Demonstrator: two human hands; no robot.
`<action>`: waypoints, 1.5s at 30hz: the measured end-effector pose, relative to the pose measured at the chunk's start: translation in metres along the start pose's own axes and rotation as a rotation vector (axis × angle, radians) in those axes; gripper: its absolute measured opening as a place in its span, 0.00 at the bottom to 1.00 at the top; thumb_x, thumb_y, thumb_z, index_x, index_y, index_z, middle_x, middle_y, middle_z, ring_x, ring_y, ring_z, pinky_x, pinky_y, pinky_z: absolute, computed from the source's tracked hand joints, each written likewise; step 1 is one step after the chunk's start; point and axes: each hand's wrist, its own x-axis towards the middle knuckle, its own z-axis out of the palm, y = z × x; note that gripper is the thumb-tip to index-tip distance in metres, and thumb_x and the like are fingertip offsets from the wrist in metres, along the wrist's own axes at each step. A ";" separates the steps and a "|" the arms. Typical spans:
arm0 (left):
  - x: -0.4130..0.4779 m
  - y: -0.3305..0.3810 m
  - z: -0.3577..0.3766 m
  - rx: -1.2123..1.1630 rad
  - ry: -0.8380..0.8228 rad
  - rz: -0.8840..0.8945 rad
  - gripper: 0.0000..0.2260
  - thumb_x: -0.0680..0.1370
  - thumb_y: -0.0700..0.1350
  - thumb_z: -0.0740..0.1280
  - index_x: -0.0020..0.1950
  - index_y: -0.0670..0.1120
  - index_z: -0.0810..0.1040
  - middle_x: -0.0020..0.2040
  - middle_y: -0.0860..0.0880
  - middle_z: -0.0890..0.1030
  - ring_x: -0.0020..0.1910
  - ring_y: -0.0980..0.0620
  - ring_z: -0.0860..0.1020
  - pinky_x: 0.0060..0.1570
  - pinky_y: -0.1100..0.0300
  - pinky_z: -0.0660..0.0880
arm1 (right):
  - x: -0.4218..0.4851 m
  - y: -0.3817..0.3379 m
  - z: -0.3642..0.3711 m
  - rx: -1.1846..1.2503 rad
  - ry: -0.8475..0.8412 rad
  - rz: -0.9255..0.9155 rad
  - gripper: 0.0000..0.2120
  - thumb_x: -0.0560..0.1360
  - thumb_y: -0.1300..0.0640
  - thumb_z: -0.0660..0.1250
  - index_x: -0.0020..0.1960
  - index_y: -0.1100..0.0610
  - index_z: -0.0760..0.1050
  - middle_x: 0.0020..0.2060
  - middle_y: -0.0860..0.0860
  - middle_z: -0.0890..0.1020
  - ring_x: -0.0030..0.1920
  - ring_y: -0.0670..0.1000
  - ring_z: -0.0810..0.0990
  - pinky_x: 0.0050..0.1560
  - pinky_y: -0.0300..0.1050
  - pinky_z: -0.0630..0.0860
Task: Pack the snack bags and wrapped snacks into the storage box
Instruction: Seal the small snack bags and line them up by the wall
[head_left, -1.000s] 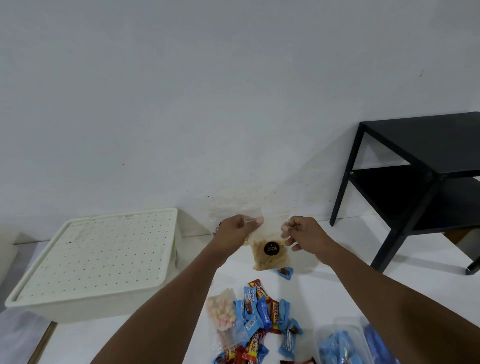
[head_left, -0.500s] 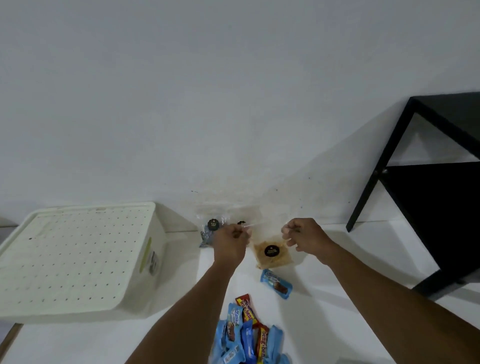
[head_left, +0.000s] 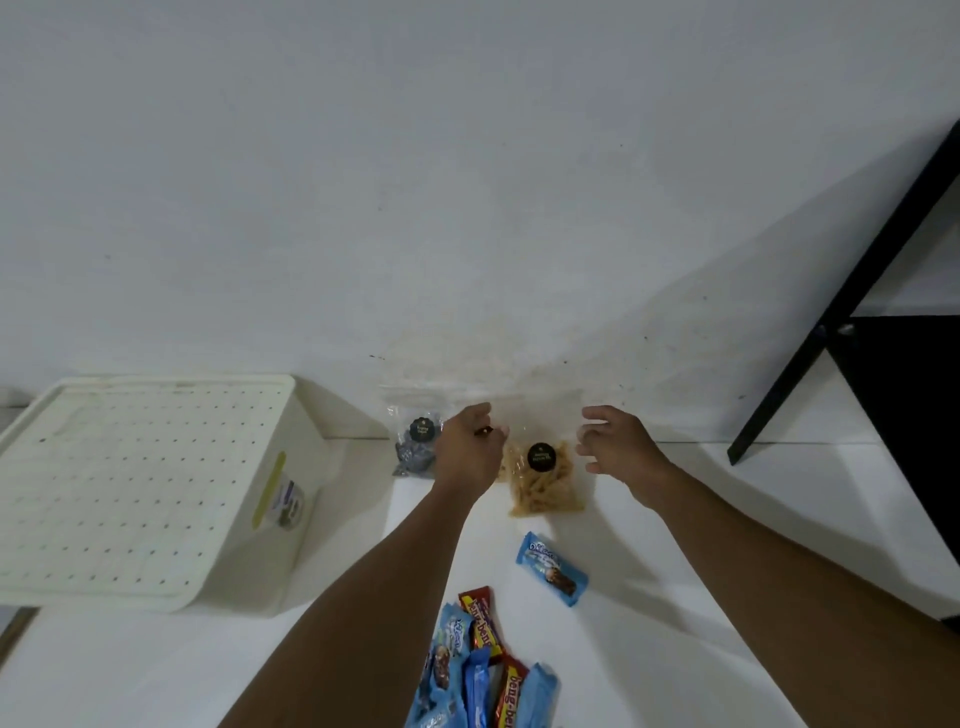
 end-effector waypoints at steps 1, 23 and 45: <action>-0.003 0.002 -0.002 -0.003 -0.010 -0.005 0.21 0.79 0.43 0.69 0.72 0.45 0.73 0.68 0.46 0.77 0.63 0.50 0.78 0.54 0.62 0.74 | -0.003 -0.002 0.000 -0.011 0.008 0.002 0.16 0.78 0.62 0.64 0.65 0.53 0.73 0.53 0.55 0.81 0.48 0.56 0.82 0.44 0.47 0.79; -0.153 -0.135 -0.176 0.292 -0.210 -0.169 0.20 0.75 0.53 0.73 0.65 0.48 0.78 0.61 0.46 0.81 0.59 0.47 0.80 0.61 0.55 0.77 | -0.180 0.035 0.177 -0.367 -0.164 0.048 0.03 0.75 0.58 0.68 0.45 0.57 0.78 0.42 0.56 0.81 0.40 0.57 0.81 0.30 0.43 0.73; -0.190 -0.192 -0.184 -0.168 -0.315 -0.367 0.14 0.77 0.34 0.64 0.59 0.48 0.70 0.43 0.39 0.81 0.33 0.44 0.81 0.39 0.54 0.77 | -0.229 0.093 0.222 -0.230 -0.175 0.339 0.04 0.78 0.65 0.61 0.49 0.57 0.69 0.39 0.55 0.68 0.28 0.51 0.65 0.30 0.42 0.65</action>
